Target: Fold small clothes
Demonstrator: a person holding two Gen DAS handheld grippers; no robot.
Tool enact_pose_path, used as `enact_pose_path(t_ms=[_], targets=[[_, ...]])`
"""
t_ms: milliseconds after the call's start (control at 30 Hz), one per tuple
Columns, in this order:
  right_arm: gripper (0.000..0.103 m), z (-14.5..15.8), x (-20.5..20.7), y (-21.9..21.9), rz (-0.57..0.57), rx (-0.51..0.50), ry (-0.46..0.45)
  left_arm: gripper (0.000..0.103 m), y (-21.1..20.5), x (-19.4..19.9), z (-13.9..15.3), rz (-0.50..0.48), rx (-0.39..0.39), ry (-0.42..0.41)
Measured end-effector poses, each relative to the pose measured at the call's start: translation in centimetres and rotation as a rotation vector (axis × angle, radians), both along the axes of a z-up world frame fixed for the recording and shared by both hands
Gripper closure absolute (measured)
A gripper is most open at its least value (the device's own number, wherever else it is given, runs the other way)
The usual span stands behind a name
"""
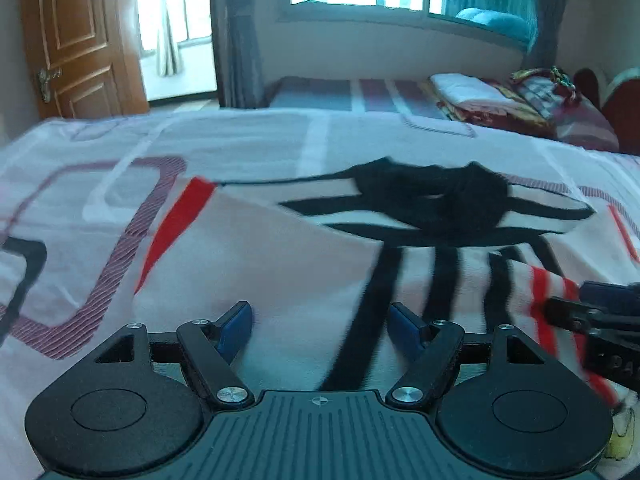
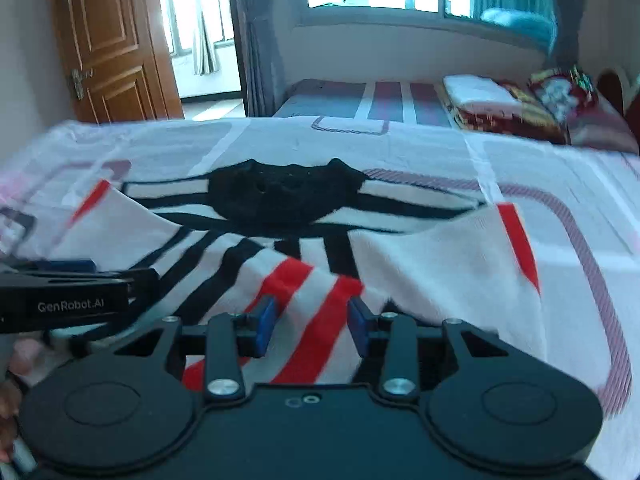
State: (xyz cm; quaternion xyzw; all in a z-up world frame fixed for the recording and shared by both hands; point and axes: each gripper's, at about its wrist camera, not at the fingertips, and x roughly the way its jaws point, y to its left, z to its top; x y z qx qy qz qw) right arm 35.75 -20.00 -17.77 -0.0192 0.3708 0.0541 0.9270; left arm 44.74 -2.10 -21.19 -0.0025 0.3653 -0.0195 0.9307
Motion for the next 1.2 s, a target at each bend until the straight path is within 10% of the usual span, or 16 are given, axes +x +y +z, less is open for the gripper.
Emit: enact_pose_path(t_ms=[400,633,933,1200], targets=[[0.063,2.3,-6.2,-4.6,-0.034,0.044,-0.031,0.029,2.3,-9.8,3.3,-0.019,-0.056,-0.004],[0.064,1.1,-12.6,-1.9,0.057,0.092,0.043,0.029,2.3,-13.3,-0.1,-0.008,-0.009,0.086],[0.063,-0.1,-15.9,-3.1,0.006,-0.042,0.061,0.029,5.4,-17.2,0.3,0.03,0.017,0.104],[0.063,1.7,-22.5,-0.1,0.036,0.058,0.042,0.029,5.0,-22.7,-0.1,-0.141,0.038,0.086]])
